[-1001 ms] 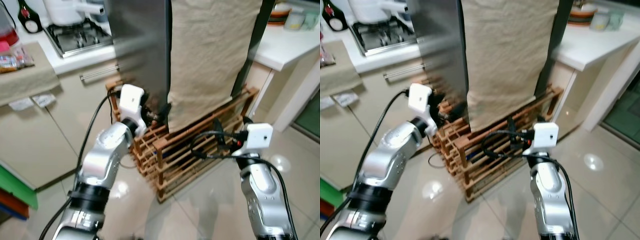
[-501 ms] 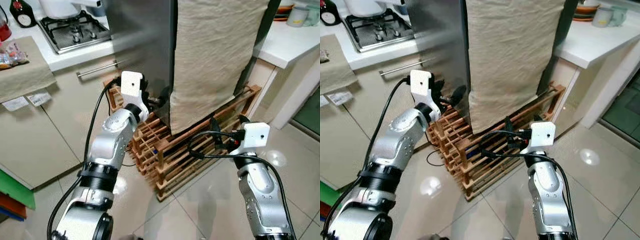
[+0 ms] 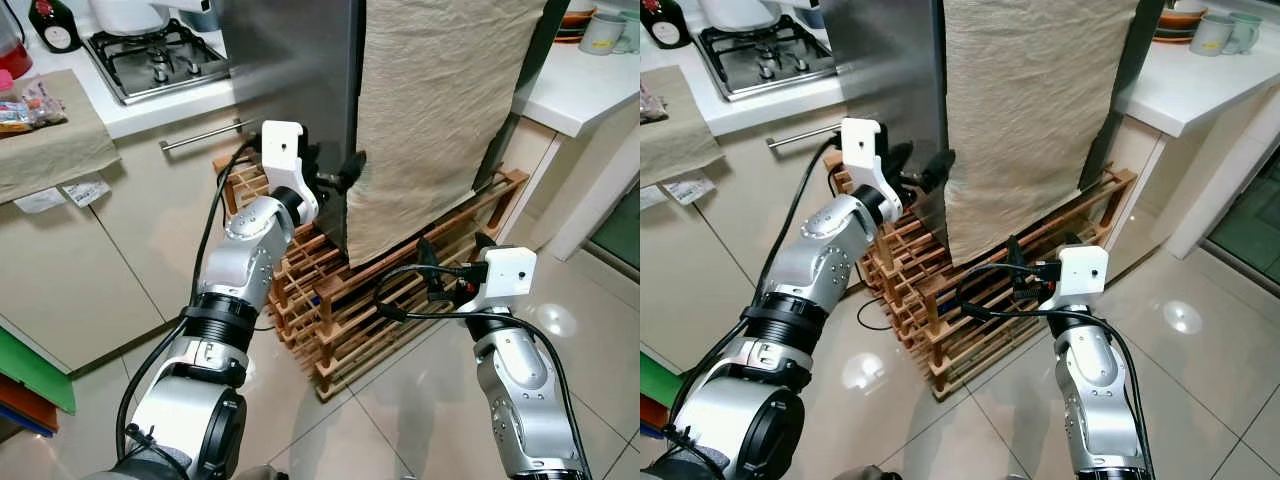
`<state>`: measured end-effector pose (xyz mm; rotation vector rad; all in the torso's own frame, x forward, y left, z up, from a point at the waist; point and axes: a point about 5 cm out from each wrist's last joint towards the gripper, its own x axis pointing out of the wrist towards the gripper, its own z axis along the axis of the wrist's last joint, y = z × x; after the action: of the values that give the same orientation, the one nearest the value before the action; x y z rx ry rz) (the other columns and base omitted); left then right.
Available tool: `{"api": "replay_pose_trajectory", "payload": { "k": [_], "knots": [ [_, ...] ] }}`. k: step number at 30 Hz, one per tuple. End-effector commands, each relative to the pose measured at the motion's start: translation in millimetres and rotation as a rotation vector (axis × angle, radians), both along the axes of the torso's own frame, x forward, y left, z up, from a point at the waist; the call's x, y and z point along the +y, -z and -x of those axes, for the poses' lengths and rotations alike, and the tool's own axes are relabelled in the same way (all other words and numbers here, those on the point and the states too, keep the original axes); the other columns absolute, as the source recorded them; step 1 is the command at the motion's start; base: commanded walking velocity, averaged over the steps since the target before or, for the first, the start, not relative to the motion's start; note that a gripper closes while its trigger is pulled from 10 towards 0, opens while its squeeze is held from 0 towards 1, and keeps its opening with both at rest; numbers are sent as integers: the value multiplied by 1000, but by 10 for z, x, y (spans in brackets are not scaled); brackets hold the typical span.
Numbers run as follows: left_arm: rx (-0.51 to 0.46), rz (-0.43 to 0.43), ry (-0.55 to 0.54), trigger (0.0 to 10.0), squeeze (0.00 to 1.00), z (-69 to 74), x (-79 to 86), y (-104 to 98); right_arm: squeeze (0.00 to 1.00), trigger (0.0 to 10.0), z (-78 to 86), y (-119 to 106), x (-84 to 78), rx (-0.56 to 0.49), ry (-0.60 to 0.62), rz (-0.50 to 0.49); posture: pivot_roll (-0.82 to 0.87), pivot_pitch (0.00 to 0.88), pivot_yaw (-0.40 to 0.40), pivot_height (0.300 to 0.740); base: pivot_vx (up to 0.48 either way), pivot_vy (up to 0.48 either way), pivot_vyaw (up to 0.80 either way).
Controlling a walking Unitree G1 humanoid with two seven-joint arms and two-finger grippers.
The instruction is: Restocking fridge
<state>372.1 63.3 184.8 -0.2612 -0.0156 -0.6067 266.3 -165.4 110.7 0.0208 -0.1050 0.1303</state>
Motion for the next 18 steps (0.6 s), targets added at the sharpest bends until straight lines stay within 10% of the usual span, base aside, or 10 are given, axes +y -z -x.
{"api": "replay_pose_trajectory", "payload": {
  "k": [1, 18],
  "knots": [
    [-34, -3, 52, 10000, 0, -19, -97, -101, 0, 10000, 4, -57, 1, -16, -5, -11, -138, 0, 73, 740, 0, 0, 0],
    [-26, 13, -61, 10000, 0, -203, -128, -178, 0, 10000, 83, -41, -1, 0, -20, -14, -160, 0, 70, 740, 0, 0, 0]
  ]
}}
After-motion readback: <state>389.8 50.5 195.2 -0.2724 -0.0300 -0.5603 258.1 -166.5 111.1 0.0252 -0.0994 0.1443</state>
